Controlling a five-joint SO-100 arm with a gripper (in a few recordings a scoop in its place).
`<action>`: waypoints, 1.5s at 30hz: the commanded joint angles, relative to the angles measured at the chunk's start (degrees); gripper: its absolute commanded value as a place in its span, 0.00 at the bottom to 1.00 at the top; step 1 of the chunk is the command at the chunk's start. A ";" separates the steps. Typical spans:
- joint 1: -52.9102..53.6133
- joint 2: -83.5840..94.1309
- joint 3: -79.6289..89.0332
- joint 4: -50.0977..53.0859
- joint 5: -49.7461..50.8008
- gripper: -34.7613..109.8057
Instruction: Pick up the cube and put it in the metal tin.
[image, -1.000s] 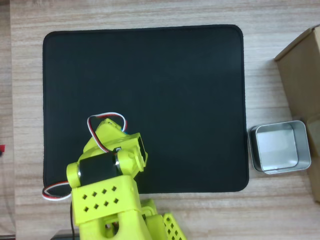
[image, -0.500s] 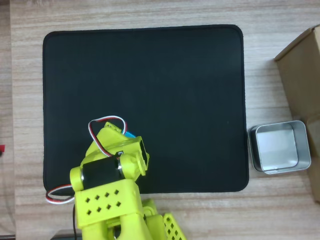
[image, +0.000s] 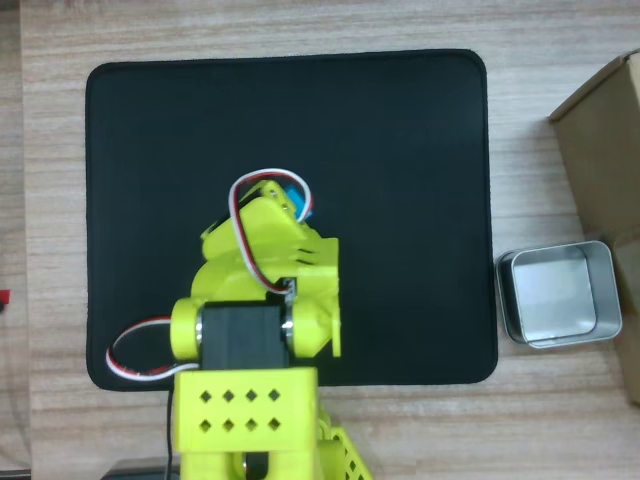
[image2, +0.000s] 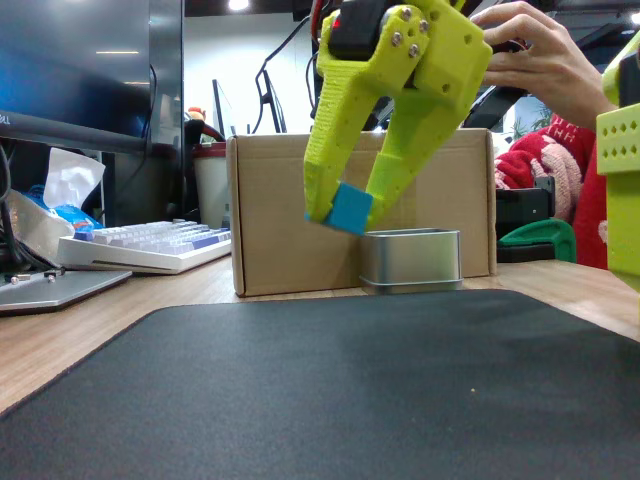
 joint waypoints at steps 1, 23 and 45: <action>0.70 0.62 -3.87 3.43 0.70 0.24; 45.18 -10.20 -26.63 11.69 -13.89 0.24; 57.66 -15.64 -1.76 -21.71 -27.86 0.33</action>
